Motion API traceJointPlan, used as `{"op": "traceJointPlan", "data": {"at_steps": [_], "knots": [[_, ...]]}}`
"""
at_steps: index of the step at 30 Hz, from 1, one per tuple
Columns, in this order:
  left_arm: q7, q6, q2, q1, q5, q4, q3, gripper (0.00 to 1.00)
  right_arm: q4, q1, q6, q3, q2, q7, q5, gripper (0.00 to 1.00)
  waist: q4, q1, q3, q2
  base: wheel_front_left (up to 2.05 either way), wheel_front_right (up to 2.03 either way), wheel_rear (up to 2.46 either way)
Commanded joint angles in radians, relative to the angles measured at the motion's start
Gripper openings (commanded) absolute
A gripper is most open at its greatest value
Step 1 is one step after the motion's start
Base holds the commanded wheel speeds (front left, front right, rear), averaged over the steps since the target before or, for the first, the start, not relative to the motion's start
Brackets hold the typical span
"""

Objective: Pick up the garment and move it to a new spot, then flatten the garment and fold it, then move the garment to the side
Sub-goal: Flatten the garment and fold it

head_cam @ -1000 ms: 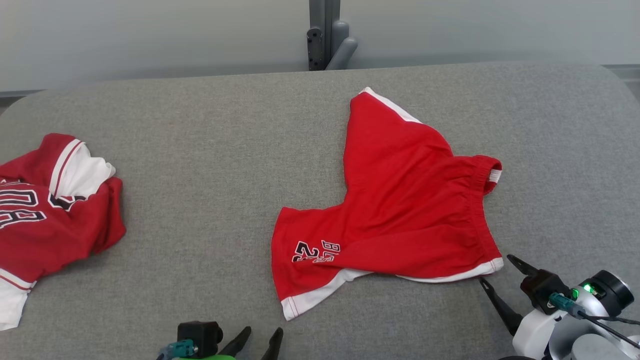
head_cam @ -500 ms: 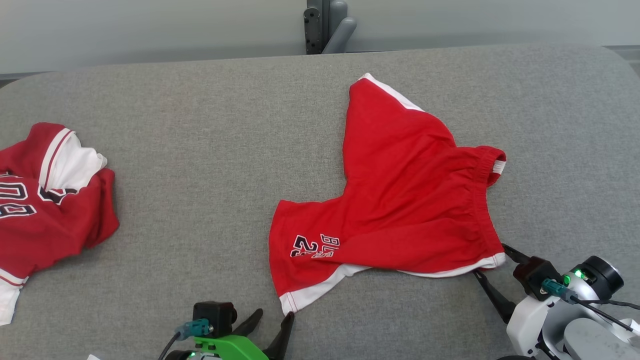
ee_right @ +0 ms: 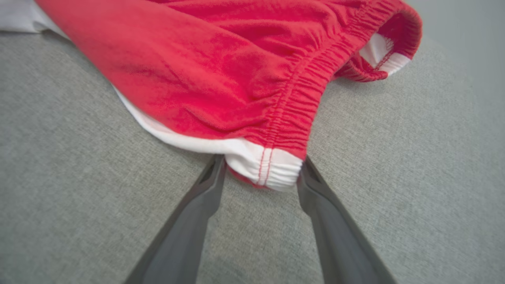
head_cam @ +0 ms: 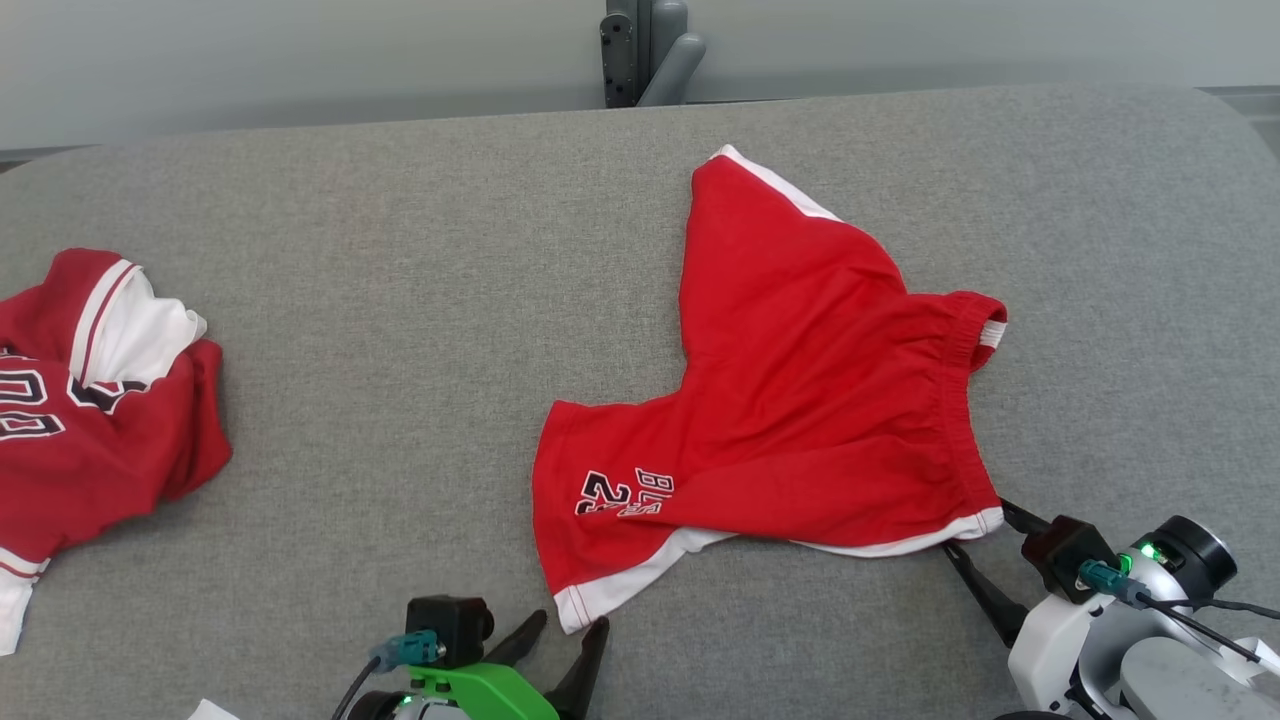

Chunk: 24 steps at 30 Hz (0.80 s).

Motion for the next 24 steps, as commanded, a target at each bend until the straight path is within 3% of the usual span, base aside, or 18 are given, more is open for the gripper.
{"op": "traceJointPlan", "data": {"at_steps": [1,8,11,12,13,14,15,16,18,24], "knots": [[-0.006,-0.005,0.000,-0.014,-0.003,0.004,-0.003,1.00,0.006,-0.010,-0.001,0.003,0.001,-0.007,0.004,0.87,-0.001,0.0000,0.000,-0.0001,0.00,0.00,0.00],[-0.014,-0.005,-0.004,-0.031,-0.004,0.040,-0.012,1.00,0.018,-0.016,-0.001,0.014,0.006,-0.013,0.011,0.87,-0.011,0.0000,-0.002,-0.0001,0.00,0.00,0.00],[-0.020,-0.006,-0.004,-0.037,-0.002,0.063,-0.018,1.00,0.021,-0.026,-0.001,0.019,0.009,-0.017,0.012,0.79,-0.019,0.0000,-0.003,-0.0001,0.00,0.00,0.00],[-0.024,-0.008,-0.005,-0.038,-0.001,0.069,-0.021,0.79,0.022,-0.028,-0.001,0.021,0.010,-0.017,0.013,0.72,-0.021,0.0000,-0.003,-0.0001,0.00,0.00,0.00],[-0.031,-0.007,-0.005,-0.041,-0.002,0.073,-0.022,0.48,0.022,-0.030,-0.001,0.023,0.011,-0.018,0.014,0.58,-0.023,0.0000,-0.003,-0.0001,0.00,0.00,0.00],[-0.043,-0.007,-0.006,-0.045,0.000,0.076,-0.021,0.35,0.023,-0.031,-0.001,0.026,0.012,-0.018,0.015,0.46,-0.025,0.0000,-0.003,-0.0001,0.00,0.00,0.00],[-0.054,-0.005,-0.007,-0.048,0.000,0.082,-0.017,0.22,0.024,-0.032,-0.001,0.029,0.013,-0.018,0.016,0.42,-0.026,0.0000,-0.004,-0.0001,0.00,0.00,0.00],[-0.061,-0.006,-0.007,-0.051,0.001,0.091,-0.020,0.00,0.025,-0.031,-0.001,0.035,0.013,-0.018,0.019,0.36,-0.027,0.0000,-0.005,-0.0001,0.00,0.00,0.00],[-0.070,-0.009,-0.009,-0.061,-0.002,0.104,-0.030,0.00,0.023,-0.031,-0.001,0.044,0.009,-0.020,0.029,0.00,-0.027,0.0000,-0.007,-0.0001,0.00,0.00,0.00],[-0.095,-0.020,0.000,-0.078,-0.076,0.097,-0.015,0.00,-0.041,-0.042,-0.001,0.087,-0.013,-0.015,0.147,0.00,-0.040,0.0000,-0.014,-0.0001,0.00,0.00,0.00]]}}
